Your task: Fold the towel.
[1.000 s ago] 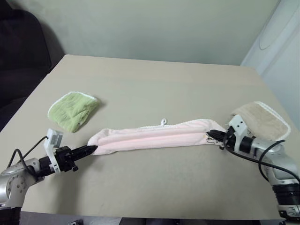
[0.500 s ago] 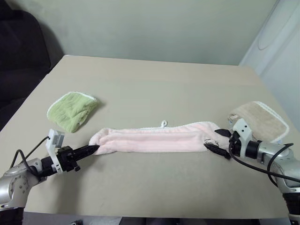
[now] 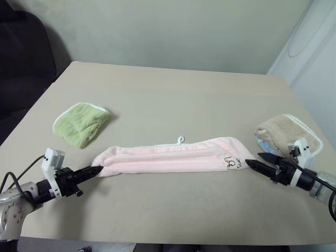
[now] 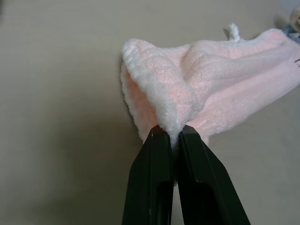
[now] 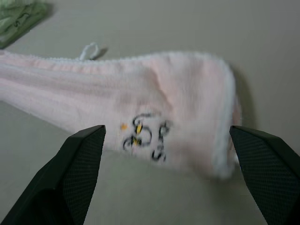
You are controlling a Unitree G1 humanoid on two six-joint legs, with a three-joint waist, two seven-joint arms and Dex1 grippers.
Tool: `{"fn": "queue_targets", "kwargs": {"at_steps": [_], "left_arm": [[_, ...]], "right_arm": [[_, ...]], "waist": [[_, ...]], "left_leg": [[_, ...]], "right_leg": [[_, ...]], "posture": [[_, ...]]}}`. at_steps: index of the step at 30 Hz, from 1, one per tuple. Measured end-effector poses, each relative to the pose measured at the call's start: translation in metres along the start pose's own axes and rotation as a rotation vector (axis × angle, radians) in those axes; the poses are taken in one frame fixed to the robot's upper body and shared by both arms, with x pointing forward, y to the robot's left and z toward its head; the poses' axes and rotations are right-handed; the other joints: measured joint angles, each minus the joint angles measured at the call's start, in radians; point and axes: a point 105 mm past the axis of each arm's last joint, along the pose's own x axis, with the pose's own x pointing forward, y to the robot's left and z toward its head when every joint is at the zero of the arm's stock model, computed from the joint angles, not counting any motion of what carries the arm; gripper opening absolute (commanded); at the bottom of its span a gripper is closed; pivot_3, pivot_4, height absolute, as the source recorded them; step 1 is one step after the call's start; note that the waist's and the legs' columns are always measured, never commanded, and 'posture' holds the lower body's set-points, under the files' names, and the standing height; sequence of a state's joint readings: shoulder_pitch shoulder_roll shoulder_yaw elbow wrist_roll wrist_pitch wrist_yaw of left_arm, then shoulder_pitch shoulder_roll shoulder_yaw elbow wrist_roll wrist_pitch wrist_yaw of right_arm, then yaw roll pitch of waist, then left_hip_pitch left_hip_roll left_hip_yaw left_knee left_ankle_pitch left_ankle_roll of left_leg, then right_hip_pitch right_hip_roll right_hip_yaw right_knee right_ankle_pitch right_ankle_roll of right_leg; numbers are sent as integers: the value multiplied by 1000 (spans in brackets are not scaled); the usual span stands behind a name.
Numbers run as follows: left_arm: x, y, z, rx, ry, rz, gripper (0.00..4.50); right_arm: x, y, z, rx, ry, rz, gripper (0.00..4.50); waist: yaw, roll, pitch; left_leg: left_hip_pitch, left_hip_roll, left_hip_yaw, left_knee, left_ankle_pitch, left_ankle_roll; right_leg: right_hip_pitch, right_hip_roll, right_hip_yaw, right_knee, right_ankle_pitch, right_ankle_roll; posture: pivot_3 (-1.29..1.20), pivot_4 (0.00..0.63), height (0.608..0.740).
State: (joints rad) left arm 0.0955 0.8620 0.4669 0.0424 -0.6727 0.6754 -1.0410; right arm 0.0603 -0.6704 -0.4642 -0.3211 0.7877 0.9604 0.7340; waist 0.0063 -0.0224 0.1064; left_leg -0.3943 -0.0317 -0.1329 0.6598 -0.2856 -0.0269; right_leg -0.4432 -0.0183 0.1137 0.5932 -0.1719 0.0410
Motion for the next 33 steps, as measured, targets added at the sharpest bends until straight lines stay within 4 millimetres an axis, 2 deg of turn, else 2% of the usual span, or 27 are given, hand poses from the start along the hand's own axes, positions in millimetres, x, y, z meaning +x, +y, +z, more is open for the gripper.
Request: {"fn": "queue_targets", "kwargs": {"at_steps": [4,6,12,16,24,29,33], "left_arm": [[-4,3,4,55,28,4,264],[-4,1,4,70,38,-8,264],[-5,-2,2,73,47,-26,264],[-4,-4,3,61,40,-40,1192],[-3,-7,3,25,30,-65,4078],[-7,-4,6,31,20,-52,4078],[-19,5,18,59,-12,-11,4078]], "right_arm": [[2,1,-7,128,-15,-18,4478],[5,2,-13,177,-14,-20,4478],[6,1,-21,221,-6,-49,4478],[6,0,-21,219,-10,-53,4500],[8,2,-20,208,-17,-46,4500],[8,3,-19,214,-26,-34,4500],[3,1,-11,247,-76,-43,4500]], "waist": [[-3,0,-1],[-3,0,-1],[-2,-1,-2],[-3,-1,-2],[-2,-2,-3],[-2,-3,-5],[-1,-3,-5]], "left_leg": [[-5,0,0,0,0,0],[-5,0,0,0,0,0],[-6,0,0,0,0,1],[-7,0,0,0,-1,0],[-8,0,0,0,-1,0],[-8,0,0,0,-1,0],[-8,0,0,0,-1,0]], "right_leg": [[-6,0,0,1,1,-1],[-6,0,0,1,7,-11],[-7,0,0,1,8,-13],[-8,0,0,1,8,-12],[-9,0,0,1,8,-13],[-9,0,0,1,8,-13],[-9,0,0,1,8,-13]], "posture": [[0,150,740],[0,150,740],[0,150,740],[0,150,740],[0,150,740],[0,150,740],[0,150,740]]}}
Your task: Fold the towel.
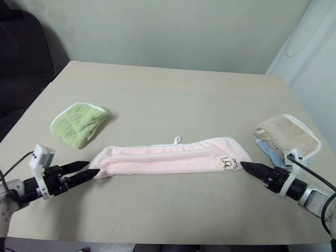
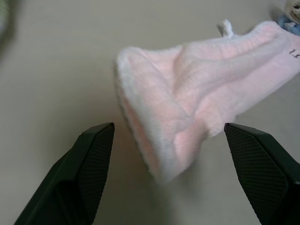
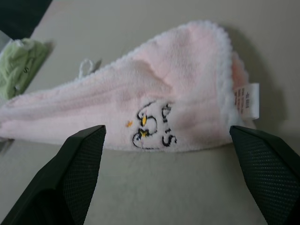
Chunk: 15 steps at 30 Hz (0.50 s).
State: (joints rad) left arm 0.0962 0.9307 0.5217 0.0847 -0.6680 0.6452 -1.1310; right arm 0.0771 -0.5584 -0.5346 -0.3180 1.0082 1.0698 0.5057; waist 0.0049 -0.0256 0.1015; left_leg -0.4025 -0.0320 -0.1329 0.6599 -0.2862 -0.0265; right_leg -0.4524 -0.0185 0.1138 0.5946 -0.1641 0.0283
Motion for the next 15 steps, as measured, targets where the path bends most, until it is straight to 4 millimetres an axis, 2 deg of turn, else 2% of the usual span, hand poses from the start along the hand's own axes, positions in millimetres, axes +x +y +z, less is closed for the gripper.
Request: {"fn": "queue_targets", "kwargs": {"at_steps": [5,7,10,15], "left_arm": [[-11,15,15,7,-80,65,4078],[-12,17,32,14,-159,73,4078],[-5,7,45,29,-230,36,4078],[9,-8,45,33,-240,-23,4078]], "right_arm": [[-11,-7,8,91,-63,-23,4500],[-13,-9,4,140,-60,-32,4500],[-12,-10,-6,201,-45,-38,4500],[-11,-13,-16,286,-44,-52,4500]], "waist": [[3,-1,-1],[5,-4,-3],[5,-2,-5],[3,-4,-6]], "left_leg": [[-1,0,0,0,0,0],[-2,0,-1,0,0,0],[-2,-1,0,0,0,0],[-1,0,0,0,0,0]], "right_leg": [[-1,0,0,0,0,0],[-2,0,0,0,0,0],[-1,-1,0,0,0,0],[-1,0,0,1,0,0]], "posture": [[0,150,740],[0,150,740],[0,150,740],[0,150,740]]}}
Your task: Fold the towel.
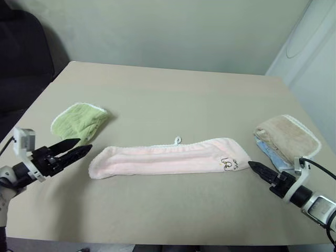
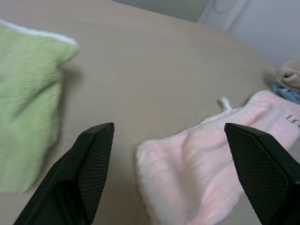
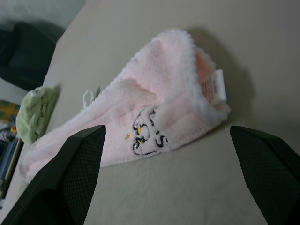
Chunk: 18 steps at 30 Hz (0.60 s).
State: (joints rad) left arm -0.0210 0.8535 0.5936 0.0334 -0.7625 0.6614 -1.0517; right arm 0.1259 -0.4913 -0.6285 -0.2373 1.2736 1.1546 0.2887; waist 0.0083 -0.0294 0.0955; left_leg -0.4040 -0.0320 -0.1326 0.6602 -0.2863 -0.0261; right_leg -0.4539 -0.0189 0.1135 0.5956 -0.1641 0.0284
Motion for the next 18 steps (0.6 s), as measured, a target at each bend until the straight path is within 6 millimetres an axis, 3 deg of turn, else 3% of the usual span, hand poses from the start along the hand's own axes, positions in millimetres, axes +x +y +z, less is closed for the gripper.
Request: {"fn": "queue_targets", "kwargs": {"at_steps": [4,18], "left_arm": [[13,-17,0,0,0,-72,4078],[41,-44,-10,-19,25,-191,4078]], "right_arm": [[6,-6,-8,72,-9,-20,4500],[53,5,-4,138,-53,34,4500]], "waist": [[0,0,0],[-26,-6,-4]], "left_leg": [[1,0,0,0,0,0],[7,1,0,1,-2,-1]], "right_leg": [[0,0,0,1,0,0],[1,0,-1,0,5,0]], "posture": [[0,150,740],[0,150,740]]}}
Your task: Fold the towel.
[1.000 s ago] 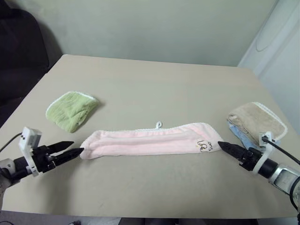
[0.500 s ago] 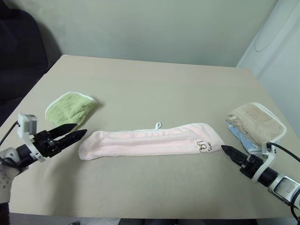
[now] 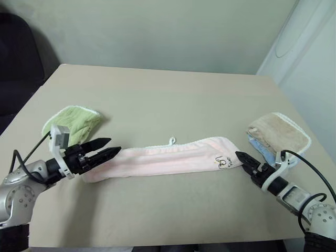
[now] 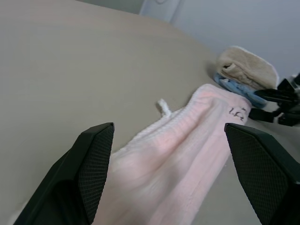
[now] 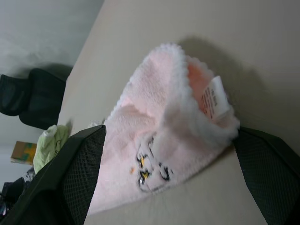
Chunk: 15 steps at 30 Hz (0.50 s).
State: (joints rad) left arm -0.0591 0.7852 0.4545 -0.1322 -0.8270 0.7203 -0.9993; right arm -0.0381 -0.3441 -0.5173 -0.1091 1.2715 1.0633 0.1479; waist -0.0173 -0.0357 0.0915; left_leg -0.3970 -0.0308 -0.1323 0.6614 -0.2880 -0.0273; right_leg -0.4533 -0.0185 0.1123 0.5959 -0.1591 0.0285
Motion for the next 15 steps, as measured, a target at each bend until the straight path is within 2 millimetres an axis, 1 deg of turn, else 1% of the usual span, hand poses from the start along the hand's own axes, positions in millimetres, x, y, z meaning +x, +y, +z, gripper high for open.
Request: {"fn": "queue_targets", "kwargs": {"at_steps": [7,11,14,15], "left_arm": [[4,-4,-5,-8,8,-18,4078],[6,-4,-8,-17,11,-21,4078],[7,-5,-9,-18,15,-25,4126],[7,-6,-9,-16,16,-25,4126]], "right_arm": [[22,7,1,-29,35,19,4500],[30,10,1,-44,52,27,4500],[33,8,1,-45,56,24,3928],[33,7,1,-44,55,16,3573]], "waist": [[-4,0,0],[-5,0,0],[-5,0,0],[-5,0,0]], "left_leg": [[7,0,0,0,-3,0],[11,0,0,0,-6,0],[14,0,0,0,-9,0],[14,0,0,0,-9,0]], "right_leg": [[1,0,0,-1,0,1],[2,0,0,-1,0,0],[4,0,-1,-1,1,1],[3,0,-1,-1,1,0]], "posture": [[0,150,740],[0,150,740],[0,150,740],[0,150,740]]}}
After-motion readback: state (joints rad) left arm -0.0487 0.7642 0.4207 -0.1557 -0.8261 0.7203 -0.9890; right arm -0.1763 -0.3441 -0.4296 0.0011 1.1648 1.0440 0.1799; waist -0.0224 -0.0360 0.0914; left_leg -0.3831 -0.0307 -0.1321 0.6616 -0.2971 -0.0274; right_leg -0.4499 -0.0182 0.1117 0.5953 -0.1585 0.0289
